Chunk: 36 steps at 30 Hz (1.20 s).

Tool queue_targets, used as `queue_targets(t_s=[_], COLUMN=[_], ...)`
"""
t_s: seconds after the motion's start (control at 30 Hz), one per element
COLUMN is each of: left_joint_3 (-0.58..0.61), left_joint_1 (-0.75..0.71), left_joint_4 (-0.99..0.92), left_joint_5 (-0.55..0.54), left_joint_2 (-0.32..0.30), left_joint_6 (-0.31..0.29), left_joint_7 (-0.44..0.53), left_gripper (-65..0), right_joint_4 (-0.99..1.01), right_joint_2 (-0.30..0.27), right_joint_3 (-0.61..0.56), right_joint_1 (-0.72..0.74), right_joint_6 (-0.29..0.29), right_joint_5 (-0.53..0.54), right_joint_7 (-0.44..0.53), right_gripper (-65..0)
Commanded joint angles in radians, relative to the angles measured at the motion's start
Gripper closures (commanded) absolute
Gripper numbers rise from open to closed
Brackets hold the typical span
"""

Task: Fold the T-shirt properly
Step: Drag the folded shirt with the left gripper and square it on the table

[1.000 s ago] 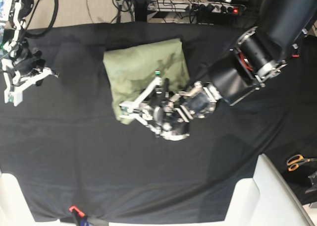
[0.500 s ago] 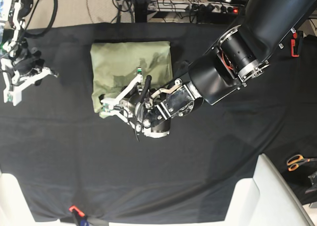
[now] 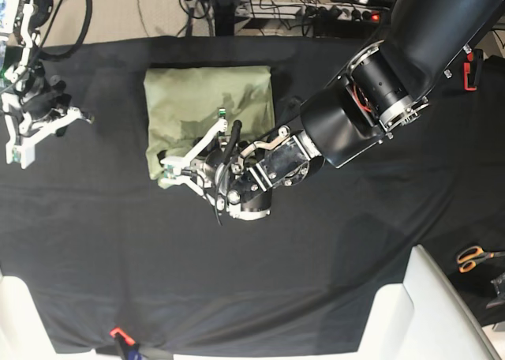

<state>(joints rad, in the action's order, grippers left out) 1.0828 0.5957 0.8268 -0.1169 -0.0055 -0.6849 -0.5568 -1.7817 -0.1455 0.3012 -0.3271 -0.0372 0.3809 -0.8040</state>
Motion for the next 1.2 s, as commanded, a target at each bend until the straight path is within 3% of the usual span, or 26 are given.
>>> queue_targets(t_s=[0.0, 0.03, 0.23, 0.37, 0.5, 0.63, 0.77, 0.87, 0.97, 1.03, 1.07, 1.13, 1.17], left_joint_3=[-0.002, -0.002, -0.002, -0.002, 0.0, -0.003, -0.031, -0.18, -0.287, -0.33, -0.344, -0.373, -0.393], left_joint_1=[0.027, 0.028, 0.069, 0.1, 0.139, 0.195, 0.24, 0.168, 0.054, -0.055, -0.099, -0.205, -0.251], left_joint_4=[0.006, 0.01, 0.012, 0.012, 0.012, 0.012, 0.027, 0.17, 0.409, 0.613, 0.693, 0.826, 0.868], left_joint_5=[0.016, 0.016, 0.016, 0.018, 0.018, 0.016, 0.009, 0.016, 0.018, 0.018, 0.018, 0.018, 0.019], left_joint_2=[0.005, 0.005, 0.005, 0.003, 0.003, 0.005, 0.011, -0.004, -0.072, -0.133, -0.156, -0.195, -0.207], left_joint_6=[0.024, 0.024, 0.026, 0.026, 0.026, 0.026, 0.026, 0.023, 0.02, 0.021, 0.024, 0.026, 0.026], left_joint_7=[-0.009, -0.029, -0.044, -0.045, -0.042, -0.041, -0.052, -0.177, -0.283, -0.342, -0.36, -0.395, -0.4], left_gripper=[0.0, 0.0, -29.9, -43.9, -52.8, -53.6, -53.6, -53.6, -52.0, -42.1, -32.3, -0.2, 0.0], right_joint_4=[-0.014, -0.014, -0.014, -0.014, -0.014, -0.014, -0.014, -0.014, -0.014, -0.014, -0.013, -0.013, -0.013], right_joint_2=[-0.012, -0.012, -0.012, -0.012, -0.012, -0.012, -0.013, -0.013, -0.016, -0.016, -0.016, -0.016, -0.016], right_joint_3=[0.006, 0.006, 0.003, 0.002, 0.0, -0.001, -0.001, 0.003, 0.005, 0.005, 0.005, 0.005, 0.005], right_joint_1=[0.009, 0.009, 0.009, 0.009, 0.007, 0.007, 0.007, 0.006, 0.003, 0.003, 0.003, 0.003, 0.006], right_joint_6=[0.001, 0.001, 0.001, 0.001, 0.001, 0.001, 0.0, 0.0, -0.002, -0.003, -0.003, -0.003, -0.003], right_joint_5=[-0.001, -0.001, -0.001, -0.001, -0.001, -0.001, -0.001, -0.003, -0.003, -0.003, -0.003, -0.003, -0.003], right_joint_7=[0.019, 0.019, 0.019, 0.018, 0.018, 0.018, 0.016, 0.016, 0.016, 0.016, 0.016, 0.016, 0.016], right_gripper=[-0.2, -0.2, -0.2, -0.2, -0.2, -0.2, -0.2, -0.2, -0.2, -0.2, -0.2, -0.2, -0.2])
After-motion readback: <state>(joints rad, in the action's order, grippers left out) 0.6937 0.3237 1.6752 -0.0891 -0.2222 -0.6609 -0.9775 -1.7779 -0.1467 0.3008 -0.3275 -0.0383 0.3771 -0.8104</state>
